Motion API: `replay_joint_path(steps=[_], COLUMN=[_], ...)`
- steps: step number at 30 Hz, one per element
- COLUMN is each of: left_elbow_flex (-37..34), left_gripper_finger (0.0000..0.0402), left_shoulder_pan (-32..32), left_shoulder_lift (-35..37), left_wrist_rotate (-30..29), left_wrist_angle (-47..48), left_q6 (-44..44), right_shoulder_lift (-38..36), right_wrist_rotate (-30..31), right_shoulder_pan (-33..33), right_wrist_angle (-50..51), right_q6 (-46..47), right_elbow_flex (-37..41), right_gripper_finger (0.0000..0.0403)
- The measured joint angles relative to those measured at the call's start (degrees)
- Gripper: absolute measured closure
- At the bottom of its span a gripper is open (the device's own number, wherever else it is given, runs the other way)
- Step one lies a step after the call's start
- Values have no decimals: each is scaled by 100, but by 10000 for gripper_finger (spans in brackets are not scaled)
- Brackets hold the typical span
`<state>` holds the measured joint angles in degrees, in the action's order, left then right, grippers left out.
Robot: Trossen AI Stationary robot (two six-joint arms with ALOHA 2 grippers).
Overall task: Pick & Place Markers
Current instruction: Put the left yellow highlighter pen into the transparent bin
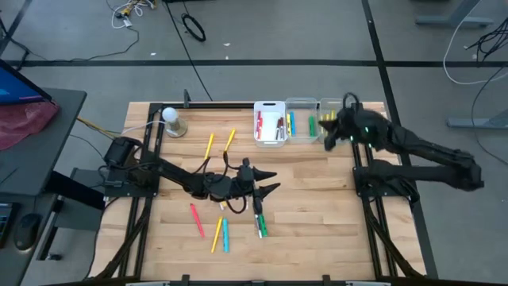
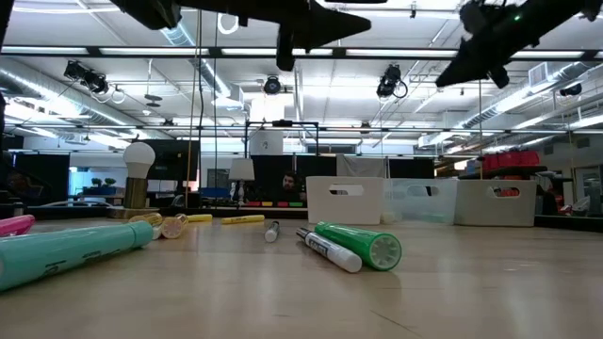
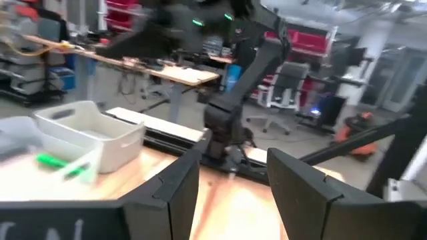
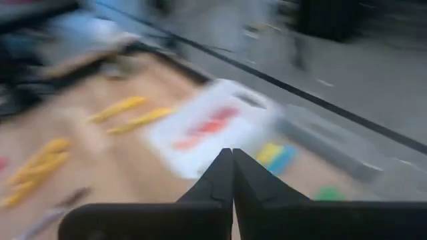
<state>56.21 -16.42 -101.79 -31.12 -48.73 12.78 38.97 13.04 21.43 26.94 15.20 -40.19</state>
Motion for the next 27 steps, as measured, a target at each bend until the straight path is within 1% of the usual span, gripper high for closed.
replay_joint_path(steps=[2,6,9,11,13,17,21,24,27], left_elbow_flex=[0,4,2,2,2,2,2,2,4], left_gripper_finger=[220,220,220,220,220,220,220,220,220], left_shoulder_pan=[-83,-320,-556,-736,-885,-1201,-1413,-1447,-1420], left_shoulder_lift=[152,547,782,891,935,967,966,967,967], left_wrist_rotate=[-311,-988,-1528,-1904,-2214,-2750,-3091,-3107,-2878], left_wrist_angle=[307,1260,1851,2204,2432,2997,3717,4316,4964], left_q6=[-41,-51,12,72,159,456,1041,1773,2655], right_shoulder_lift=[-206,-328,-132,74,288,743,1079,1211,1242], right_wrist_rotate=[23,206,461,704,1043,1664,2131,2142,1772], right_shoulder_pan=[-719,-2039,-2878,-3354,-3761,-4398,-4778,-4889,-4890], right_wrist_angle=[-449,-1823,-2984,-3695,-4004,-4111,-4157,-4146,-4201], right_q6=[145,173,-13,-121,-133,-123,-95,-76,-69], right_elbow_flex=[354,1303,1967,2259,2422,2453,2453,2453,2453], right_gripper_finger=[397,400,401,401,401,401,401,401,396])
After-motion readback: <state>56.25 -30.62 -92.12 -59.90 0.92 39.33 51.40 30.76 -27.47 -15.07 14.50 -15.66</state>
